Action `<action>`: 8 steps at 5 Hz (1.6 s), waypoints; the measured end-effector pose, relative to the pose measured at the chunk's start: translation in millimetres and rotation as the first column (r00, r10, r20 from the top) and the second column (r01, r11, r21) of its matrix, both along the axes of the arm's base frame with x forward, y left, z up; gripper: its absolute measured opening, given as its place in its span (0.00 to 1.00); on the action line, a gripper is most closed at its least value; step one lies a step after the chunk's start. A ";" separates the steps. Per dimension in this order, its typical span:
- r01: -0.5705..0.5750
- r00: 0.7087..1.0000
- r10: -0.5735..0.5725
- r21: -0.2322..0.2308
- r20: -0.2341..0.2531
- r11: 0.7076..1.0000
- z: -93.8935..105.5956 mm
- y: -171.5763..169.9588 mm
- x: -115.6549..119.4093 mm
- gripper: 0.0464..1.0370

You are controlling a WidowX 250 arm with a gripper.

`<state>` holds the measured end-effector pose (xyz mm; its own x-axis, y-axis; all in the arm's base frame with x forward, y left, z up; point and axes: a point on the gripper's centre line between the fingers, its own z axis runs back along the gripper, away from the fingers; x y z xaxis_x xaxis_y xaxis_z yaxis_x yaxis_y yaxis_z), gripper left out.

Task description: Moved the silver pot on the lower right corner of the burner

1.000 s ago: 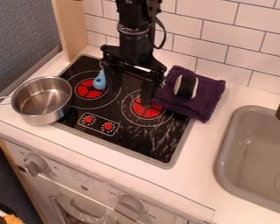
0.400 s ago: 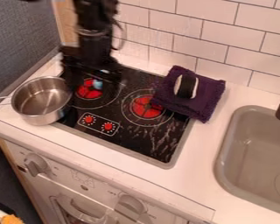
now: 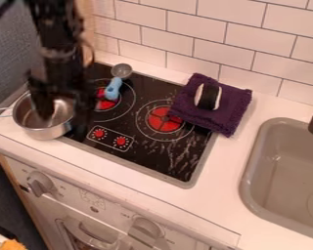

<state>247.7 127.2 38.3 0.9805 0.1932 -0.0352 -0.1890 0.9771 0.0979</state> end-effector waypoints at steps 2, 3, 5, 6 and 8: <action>-0.039 0.999 0.038 -0.036 -0.020 0.999 -32.1 12.0 15.5 0.91; -0.036 0.999 0.035 -0.043 -0.013 0.998 -32.0 10.6 17.2 0.64; 0.044 0.999 -0.044 -0.002 0.010 0.999 -12.4 -11.2 15.1 0.11; 0.164 0.983 -0.166 0.038 0.078 0.986 23.4 -42.3 20.1 0.04; 0.472 0.876 -0.473 0.037 0.098 0.881 28.6 -136.2 37.9 0.03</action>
